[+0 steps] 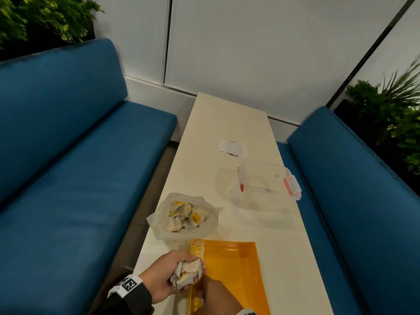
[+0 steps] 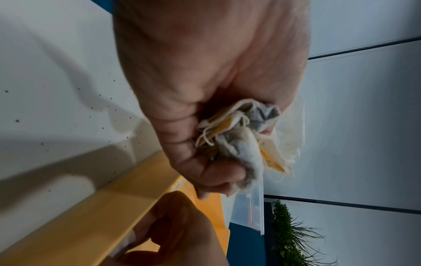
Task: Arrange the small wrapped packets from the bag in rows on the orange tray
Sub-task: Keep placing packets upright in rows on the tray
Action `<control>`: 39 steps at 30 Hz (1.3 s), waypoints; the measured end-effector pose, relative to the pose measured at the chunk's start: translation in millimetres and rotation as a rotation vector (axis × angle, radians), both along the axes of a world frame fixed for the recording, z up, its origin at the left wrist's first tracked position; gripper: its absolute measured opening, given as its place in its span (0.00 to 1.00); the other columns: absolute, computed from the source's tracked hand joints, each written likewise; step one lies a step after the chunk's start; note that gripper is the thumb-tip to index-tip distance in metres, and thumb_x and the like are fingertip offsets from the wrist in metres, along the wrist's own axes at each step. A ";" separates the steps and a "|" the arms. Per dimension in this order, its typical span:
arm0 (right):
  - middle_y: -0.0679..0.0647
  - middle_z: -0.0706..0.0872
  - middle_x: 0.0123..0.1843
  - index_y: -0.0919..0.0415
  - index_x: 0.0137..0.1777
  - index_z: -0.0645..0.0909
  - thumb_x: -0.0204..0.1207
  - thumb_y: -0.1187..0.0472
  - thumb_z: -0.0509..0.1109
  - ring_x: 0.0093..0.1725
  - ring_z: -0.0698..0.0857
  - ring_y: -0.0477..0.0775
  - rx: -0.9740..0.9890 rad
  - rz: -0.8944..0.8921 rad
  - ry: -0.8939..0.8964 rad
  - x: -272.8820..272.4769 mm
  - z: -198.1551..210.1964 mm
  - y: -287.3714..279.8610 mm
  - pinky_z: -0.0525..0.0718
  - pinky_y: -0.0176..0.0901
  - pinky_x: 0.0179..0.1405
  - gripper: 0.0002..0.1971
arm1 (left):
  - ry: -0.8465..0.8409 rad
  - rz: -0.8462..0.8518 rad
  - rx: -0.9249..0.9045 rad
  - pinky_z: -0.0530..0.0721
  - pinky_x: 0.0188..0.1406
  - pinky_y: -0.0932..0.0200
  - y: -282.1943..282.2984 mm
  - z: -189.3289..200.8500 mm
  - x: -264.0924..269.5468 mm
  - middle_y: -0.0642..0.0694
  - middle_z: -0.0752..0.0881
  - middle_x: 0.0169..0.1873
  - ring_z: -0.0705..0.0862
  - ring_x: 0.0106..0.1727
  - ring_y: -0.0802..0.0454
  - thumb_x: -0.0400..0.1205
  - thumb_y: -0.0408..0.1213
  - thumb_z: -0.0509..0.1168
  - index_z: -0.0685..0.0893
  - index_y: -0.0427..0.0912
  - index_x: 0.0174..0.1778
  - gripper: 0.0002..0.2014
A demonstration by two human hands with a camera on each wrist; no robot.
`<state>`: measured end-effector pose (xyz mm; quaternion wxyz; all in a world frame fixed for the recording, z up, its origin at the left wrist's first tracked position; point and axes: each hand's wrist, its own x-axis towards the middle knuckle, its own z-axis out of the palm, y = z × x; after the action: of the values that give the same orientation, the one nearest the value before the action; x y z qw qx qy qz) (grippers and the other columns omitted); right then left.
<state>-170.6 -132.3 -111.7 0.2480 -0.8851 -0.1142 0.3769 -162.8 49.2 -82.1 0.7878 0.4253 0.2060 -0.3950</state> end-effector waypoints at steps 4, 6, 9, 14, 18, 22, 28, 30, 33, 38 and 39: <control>0.50 0.81 0.70 0.51 0.78 0.63 0.75 0.55 0.74 0.68 0.82 0.51 -0.018 -0.006 -0.002 2.6 -1.1 -1.5 0.77 0.30 0.56 0.34 | 0.003 -0.009 -0.007 0.77 0.26 0.60 0.6 -0.2 0.6 0.32 0.90 0.60 0.86 0.37 0.46 0.82 0.39 0.66 0.95 0.38 0.44 0.13; 0.48 0.81 0.71 0.51 0.79 0.62 0.76 0.53 0.73 0.69 0.82 0.48 -0.003 0.002 -0.008 3.4 -1.5 -2.5 0.77 0.30 0.58 0.34 | 0.007 -0.009 -0.010 0.76 0.29 0.59 1.3 0.1 1.9 0.31 0.88 0.63 0.87 0.38 0.46 0.82 0.39 0.66 0.95 0.37 0.45 0.13; 0.43 0.82 0.68 0.47 0.78 0.65 0.73 0.50 0.74 0.67 0.82 0.45 0.019 -0.014 -0.005 6.6 1.5 -2.2 0.77 0.28 0.60 0.34 | 0.017 0.005 -0.010 0.77 0.28 0.59 1.9 0.0 3.1 0.31 0.89 0.60 0.87 0.38 0.45 0.82 0.39 0.67 0.94 0.35 0.49 0.13; 0.49 0.89 0.43 0.49 0.44 0.77 0.60 0.54 0.81 0.40 0.85 0.44 -0.024 -0.192 -0.134 27.7 34.3 -18.4 0.85 0.42 0.47 0.17 | 0.038 0.031 -0.012 0.79 0.23 0.61 3.2 1.0 6.0 0.31 0.90 0.58 0.88 0.35 0.46 0.83 0.40 0.66 0.92 0.33 0.53 0.15; 0.45 0.86 0.45 0.46 0.45 0.78 0.69 0.60 0.77 0.38 0.83 0.41 0.110 -0.167 -0.369 36.8 60.8 -27.7 0.81 0.32 0.42 0.12 | 0.053 0.023 -0.024 0.79 0.22 0.61 1.5 2.9 9.1 0.31 0.89 0.55 0.87 0.35 0.46 0.82 0.40 0.66 0.93 0.34 0.49 0.14; 0.40 0.80 0.52 0.41 0.49 0.81 0.73 0.59 0.74 0.44 0.86 0.45 0.316 -0.051 -0.525 34.2 76.3 -18.2 0.73 0.25 0.37 0.11 | 0.046 0.009 -0.030 0.78 0.24 0.61 -4.9 6.7 11.4 0.36 0.89 0.46 0.85 0.35 0.47 0.83 0.40 0.65 0.92 0.35 0.47 0.13; 0.39 0.82 0.51 0.46 0.47 0.87 0.74 0.62 0.73 0.44 0.85 0.46 0.432 -0.043 -0.506 35.0 74.1 -12.1 0.80 0.30 0.44 0.08 | 0.020 -0.002 -0.005 0.76 0.23 0.60 -10.8 9.4 15.0 0.36 0.86 0.39 0.84 0.34 0.47 0.83 0.40 0.64 0.87 0.34 0.48 0.12; 0.40 0.83 0.49 0.49 0.44 0.88 0.73 0.64 0.73 0.42 0.85 0.45 0.446 -0.046 -0.510 35.5 75.9 -11.9 0.75 0.25 0.41 0.08 | 0.021 0.003 0.003 0.77 0.23 0.60 -11.2 10.3 15.6 0.36 0.87 0.39 0.84 0.34 0.46 0.83 0.41 0.64 0.87 0.34 0.47 0.12; 0.43 0.85 0.47 0.53 0.44 0.88 0.72 0.65 0.72 0.41 0.84 0.43 0.460 -0.037 -0.520 36.9 80.8 -11.4 0.72 0.23 0.37 0.07 | 0.019 -0.008 0.007 0.76 0.24 0.60 -11.8 10.7 16.5 0.36 0.86 0.38 0.84 0.34 0.46 0.84 0.41 0.64 0.89 0.35 0.44 0.13; 0.42 0.86 0.44 0.53 0.44 0.89 0.73 0.65 0.73 0.41 0.84 0.42 0.443 -0.023 -0.535 40.1 87.1 -12.0 0.73 0.23 0.37 0.06 | 0.006 0.005 -0.025 0.73 0.25 0.61 -11.3 10.5 17.0 0.37 0.87 0.39 0.84 0.33 0.48 0.86 0.47 0.63 0.90 0.36 0.42 0.19; 0.42 0.85 0.44 0.52 0.44 0.89 0.73 0.65 0.73 0.41 0.85 0.42 0.436 -0.016 -0.546 41.0 88.2 -12.6 0.73 0.23 0.37 0.06 | 0.000 0.002 -0.030 0.73 0.25 0.61 -11.5 10.8 16.8 0.38 0.87 0.38 0.83 0.33 0.49 0.86 0.49 0.63 0.91 0.37 0.40 0.21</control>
<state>-129.6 -144.9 -23.5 0.3947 -0.8803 -0.2471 0.0911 -145.9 37.6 -71.4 0.7944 0.4132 0.2006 -0.3974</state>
